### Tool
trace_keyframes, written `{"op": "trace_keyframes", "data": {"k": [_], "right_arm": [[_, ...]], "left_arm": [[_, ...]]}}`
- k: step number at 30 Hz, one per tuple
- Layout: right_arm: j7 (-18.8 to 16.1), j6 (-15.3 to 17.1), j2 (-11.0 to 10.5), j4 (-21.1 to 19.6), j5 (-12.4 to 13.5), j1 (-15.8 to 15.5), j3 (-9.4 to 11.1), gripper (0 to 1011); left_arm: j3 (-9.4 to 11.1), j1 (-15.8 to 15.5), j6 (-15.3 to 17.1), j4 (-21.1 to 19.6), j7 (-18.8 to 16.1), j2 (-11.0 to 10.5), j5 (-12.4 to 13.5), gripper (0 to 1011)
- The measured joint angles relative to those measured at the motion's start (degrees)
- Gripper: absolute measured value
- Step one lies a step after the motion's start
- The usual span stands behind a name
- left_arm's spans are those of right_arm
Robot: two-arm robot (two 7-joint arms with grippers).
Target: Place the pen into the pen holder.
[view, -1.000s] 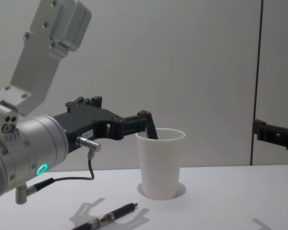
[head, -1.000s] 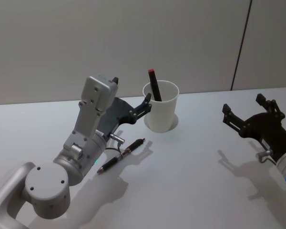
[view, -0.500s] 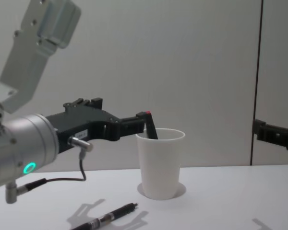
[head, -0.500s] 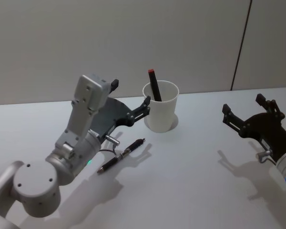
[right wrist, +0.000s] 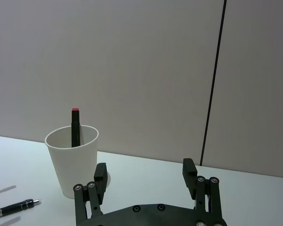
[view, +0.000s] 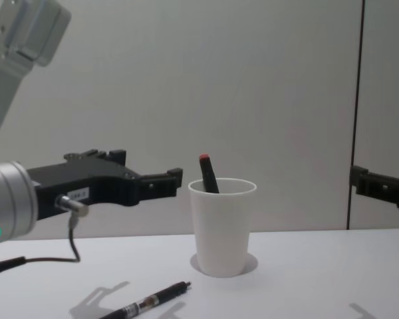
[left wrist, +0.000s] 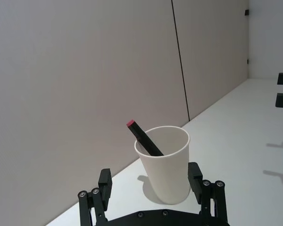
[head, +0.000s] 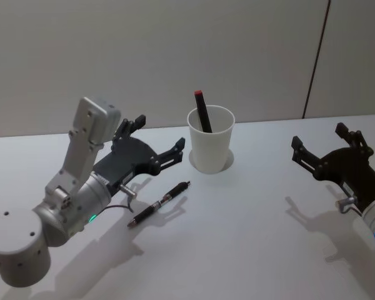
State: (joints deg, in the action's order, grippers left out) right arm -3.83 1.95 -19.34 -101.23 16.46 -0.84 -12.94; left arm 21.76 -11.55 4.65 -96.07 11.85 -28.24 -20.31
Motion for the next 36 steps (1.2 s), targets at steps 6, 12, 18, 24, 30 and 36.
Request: {"op": "trace_keyframes", "data": {"k": [6,12,18,24,30,36], "right_arm": [[0.0,0.0,0.0,0.0,0.0,0.0,0.0,1001],[0.0,0.0,0.0,0.0,0.0,0.0,0.0,1001],[0.0,0.01,0.0,0.0,0.0,0.0,0.0,1001],[0.0,0.01,0.0,0.0,0.0,0.0,0.0,1001],[0.0,0.01,0.0,0.0,0.0,0.0,0.0,1001],[0.0,0.0,0.0,0.0,0.0,0.0,0.0,1001]], "left_arm": [[-0.83,1.0,2.23,-1.23,1.94,-1.91,-1.88,1001],[-1.38,2.01,4.46,-2.25,3.33,-3.49,-3.12,1001],[-1.74,2.9,7.2,-3.13,4.87,-5.01,-3.81,1001],[-1.89,3.48,10.76,-3.75,6.68,-6.21,-3.89,1001],[-1.86,3.6,13.55,-3.85,8.22,-6.81,-3.48,1001],[-1.63,3.5,16.46,-3.48,9.85,-7.03,-2.99,1001]]}}
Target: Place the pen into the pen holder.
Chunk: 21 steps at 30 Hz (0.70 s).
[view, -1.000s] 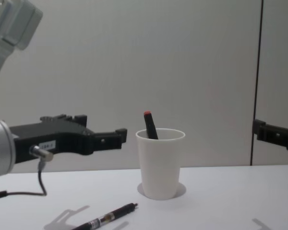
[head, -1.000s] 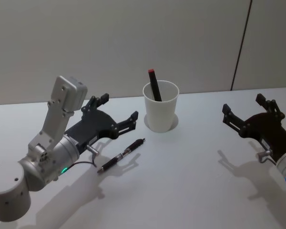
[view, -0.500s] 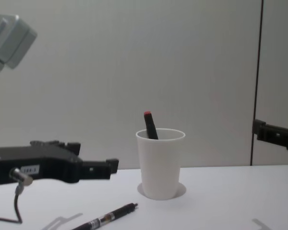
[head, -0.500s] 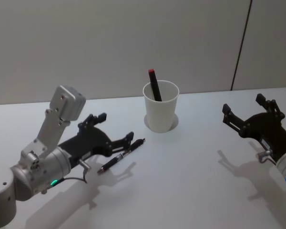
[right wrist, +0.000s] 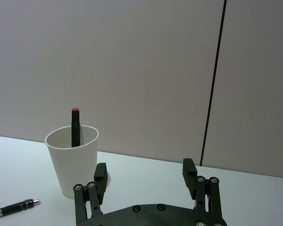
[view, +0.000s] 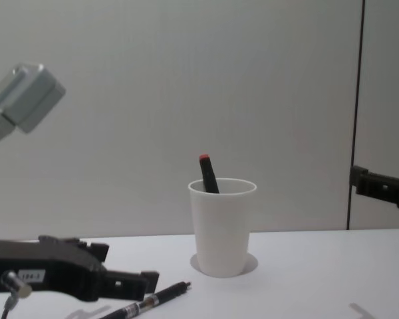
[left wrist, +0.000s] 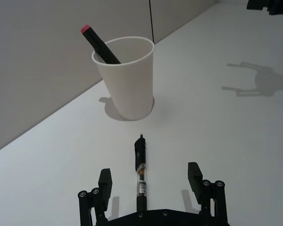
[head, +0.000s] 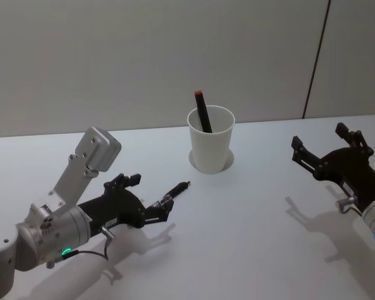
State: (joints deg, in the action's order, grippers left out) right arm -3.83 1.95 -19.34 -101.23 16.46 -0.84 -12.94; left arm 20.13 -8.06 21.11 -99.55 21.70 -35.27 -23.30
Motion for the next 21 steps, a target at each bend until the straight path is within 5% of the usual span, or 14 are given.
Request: {"op": "trace_keyframes", "data": {"k": [21], "right_arm": [[0.0,0.0,0.0,0.0,0.0,0.0,0.0,1001]], "left_arm": [[0.59,-1.61,5.79,3.37,0.83,1.72,-1.07,1001]]}}
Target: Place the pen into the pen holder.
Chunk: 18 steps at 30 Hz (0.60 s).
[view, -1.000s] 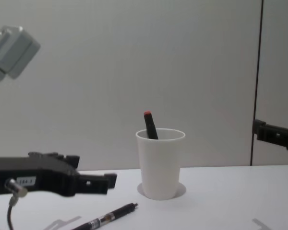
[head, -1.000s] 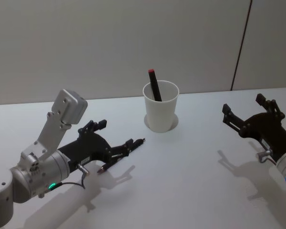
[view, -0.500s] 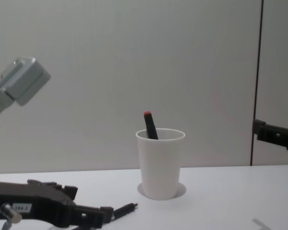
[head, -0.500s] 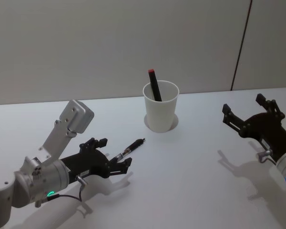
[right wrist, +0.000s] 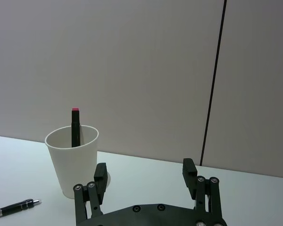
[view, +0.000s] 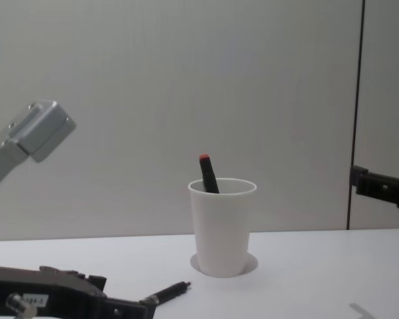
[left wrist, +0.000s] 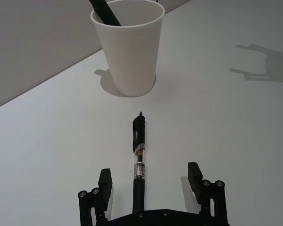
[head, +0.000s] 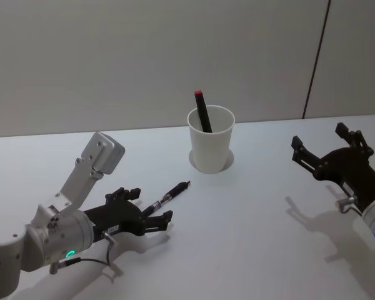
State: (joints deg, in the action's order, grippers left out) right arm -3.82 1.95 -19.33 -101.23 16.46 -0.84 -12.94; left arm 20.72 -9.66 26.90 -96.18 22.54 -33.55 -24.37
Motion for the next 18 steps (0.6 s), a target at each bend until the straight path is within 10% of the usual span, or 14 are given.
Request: {"op": "trace_keyframes", "data": {"k": [18], "right_arm": [[0.0,0.0,0.0,0.0,0.0,0.0,0.0,1001]], "left_arm": [[0.45,-1.0,1.73,1.67,-1.77,1.44,0.11,1001]]}}
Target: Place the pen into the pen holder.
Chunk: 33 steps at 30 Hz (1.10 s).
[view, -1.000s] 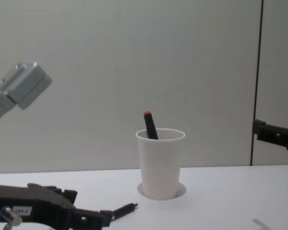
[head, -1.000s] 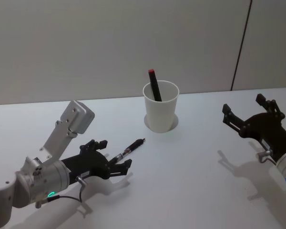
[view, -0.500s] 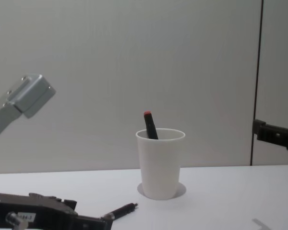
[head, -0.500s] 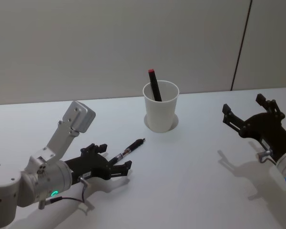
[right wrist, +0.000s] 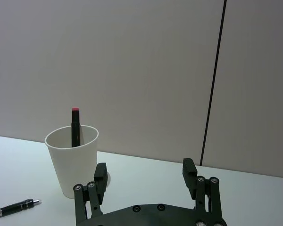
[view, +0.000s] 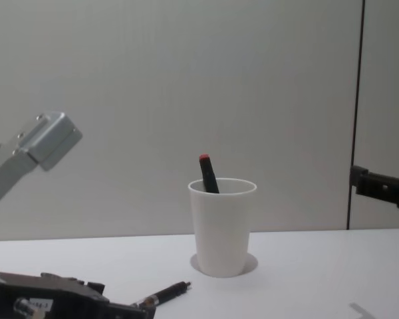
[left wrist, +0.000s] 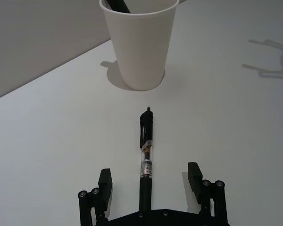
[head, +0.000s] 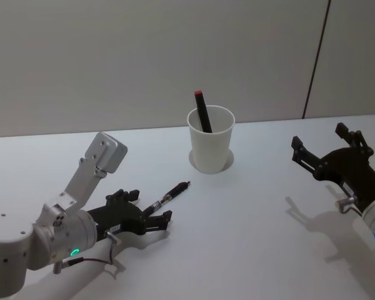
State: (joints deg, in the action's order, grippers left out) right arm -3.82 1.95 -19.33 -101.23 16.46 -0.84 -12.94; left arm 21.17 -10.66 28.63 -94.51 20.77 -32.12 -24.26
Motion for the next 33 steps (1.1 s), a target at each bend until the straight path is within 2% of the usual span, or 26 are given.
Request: {"op": "trace_keyframes", "data": {"k": [33], "right_arm": [[0.0,0.0,0.0,0.0,0.0,0.0,0.0,1001]], "left_arm": [[0.7,-1.36,0.43,2.27,-0.51,1.53,2.39,1001]]}}
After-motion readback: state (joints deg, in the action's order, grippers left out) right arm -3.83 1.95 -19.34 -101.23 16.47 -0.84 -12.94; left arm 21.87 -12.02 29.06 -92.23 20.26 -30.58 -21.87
